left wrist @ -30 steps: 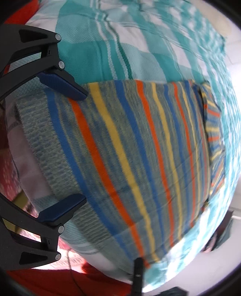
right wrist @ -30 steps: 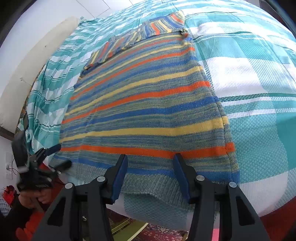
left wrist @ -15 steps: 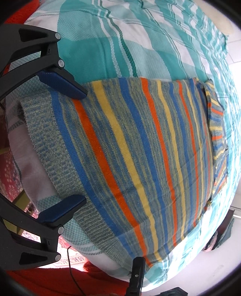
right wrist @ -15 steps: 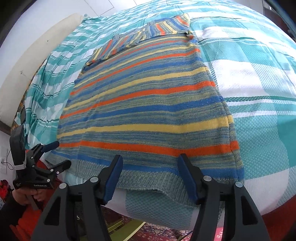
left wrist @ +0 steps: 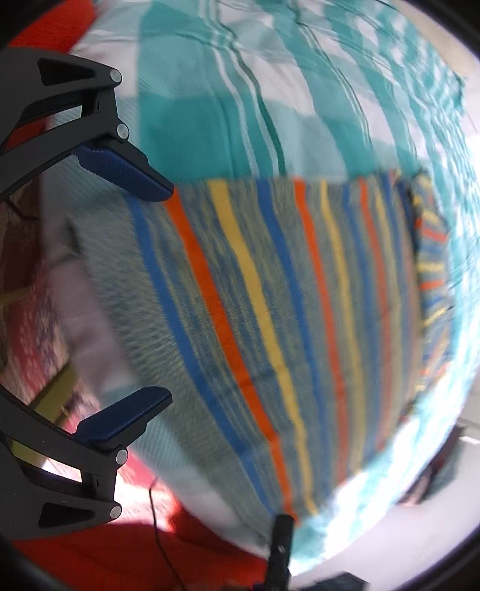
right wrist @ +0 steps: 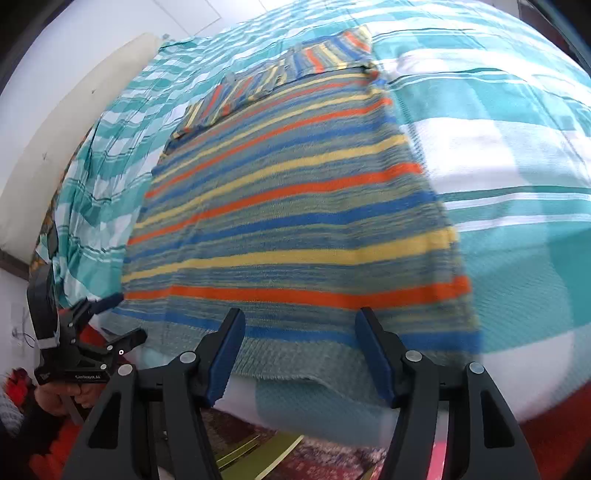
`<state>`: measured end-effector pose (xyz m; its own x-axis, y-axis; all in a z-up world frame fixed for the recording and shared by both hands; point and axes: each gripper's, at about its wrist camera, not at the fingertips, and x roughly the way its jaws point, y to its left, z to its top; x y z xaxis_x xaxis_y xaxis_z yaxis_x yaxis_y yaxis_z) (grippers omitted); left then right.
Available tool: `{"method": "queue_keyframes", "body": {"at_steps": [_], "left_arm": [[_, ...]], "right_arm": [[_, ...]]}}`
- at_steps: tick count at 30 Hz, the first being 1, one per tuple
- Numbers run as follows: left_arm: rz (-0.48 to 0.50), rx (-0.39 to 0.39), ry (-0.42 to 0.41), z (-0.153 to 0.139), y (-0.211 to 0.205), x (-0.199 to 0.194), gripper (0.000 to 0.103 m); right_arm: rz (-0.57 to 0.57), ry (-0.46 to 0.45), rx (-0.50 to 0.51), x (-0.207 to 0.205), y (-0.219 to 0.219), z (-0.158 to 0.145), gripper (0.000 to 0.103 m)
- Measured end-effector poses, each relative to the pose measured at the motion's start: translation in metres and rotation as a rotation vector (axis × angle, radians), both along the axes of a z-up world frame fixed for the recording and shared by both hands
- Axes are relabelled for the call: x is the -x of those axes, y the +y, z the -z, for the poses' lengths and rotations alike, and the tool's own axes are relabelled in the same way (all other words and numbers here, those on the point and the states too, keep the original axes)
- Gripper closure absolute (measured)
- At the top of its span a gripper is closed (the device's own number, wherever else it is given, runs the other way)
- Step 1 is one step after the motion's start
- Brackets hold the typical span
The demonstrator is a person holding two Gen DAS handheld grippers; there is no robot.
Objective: Fold small clothes
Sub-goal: 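Grasp the hem with both grippers and fold it toward the collar, release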
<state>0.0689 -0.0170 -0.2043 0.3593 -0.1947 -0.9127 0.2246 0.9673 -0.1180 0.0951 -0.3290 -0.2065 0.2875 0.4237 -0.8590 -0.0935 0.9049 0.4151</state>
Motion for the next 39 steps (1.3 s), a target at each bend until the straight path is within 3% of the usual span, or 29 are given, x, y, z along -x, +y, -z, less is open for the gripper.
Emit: {"method": "queue_keyframes", "body": {"at_steps": [4, 9, 11, 14, 16, 18, 20, 22, 23, 27, 31, 35, 39], "left_arm": [[-0.122, 0.142, -0.050, -0.027, 0.046, 0.015, 0.002], [-0.331, 0.237, 0.075, -0.002, 0.092, 0.003, 0.003], [-0.341, 0.253, 0.109, 0.007, 0.093, -0.003, 0.003], [-0.280, 0.211, 0.134, 0.013, 0.077, -0.007, 0.003], [-0.222, 0.178, 0.145, 0.016, 0.064, -0.004, 0.007], [-0.180, 0.140, 0.155, 0.016, 0.050, -0.004, 0.032], [-0.167, 0.126, 0.187, 0.018, 0.046, -0.004, 0.050], [-0.183, 0.152, 0.220, 0.020, 0.047, -0.006, 0.081], [-0.191, 0.172, 0.237, 0.021, 0.048, -0.007, 0.097], [-0.223, 0.257, 0.234, 0.007, 0.057, -0.003, 0.098], [-0.259, 0.400, 0.174, -0.018, 0.073, -0.009, 0.099], [-0.285, 0.485, 0.045, -0.051, 0.087, -0.044, 0.099], [-0.318, 0.495, -0.041, -0.067, 0.093, -0.110, 0.099]], "right_arm": [[0.088, -0.053, -0.032, 0.005, -0.043, -0.037, 0.041], [0.179, -0.015, -0.040, 0.005, -0.096, -0.045, 0.041], [0.171, 0.038, -0.052, 0.004, -0.100, -0.034, 0.041], [0.090, 0.114, -0.100, 0.001, -0.090, -0.018, 0.041], [0.038, 0.128, -0.049, -0.001, -0.078, -0.008, 0.041], [0.006, 0.148, -0.013, -0.005, -0.070, 0.002, 0.040], [-0.031, 0.168, -0.053, -0.007, -0.068, 0.006, 0.057], [-0.069, 0.183, -0.089, -0.008, -0.067, 0.008, 0.094], [-0.076, 0.191, -0.093, -0.007, -0.067, 0.009, 0.095], [-0.047, 0.182, -0.139, -0.005, -0.075, 0.003, 0.096], [0.055, 0.132, -0.306, -0.008, -0.093, -0.010, 0.096], [0.113, 0.023, -0.427, -0.030, -0.099, -0.028, 0.096], [0.159, -0.071, -0.465, -0.087, -0.098, -0.041, 0.096]]}}
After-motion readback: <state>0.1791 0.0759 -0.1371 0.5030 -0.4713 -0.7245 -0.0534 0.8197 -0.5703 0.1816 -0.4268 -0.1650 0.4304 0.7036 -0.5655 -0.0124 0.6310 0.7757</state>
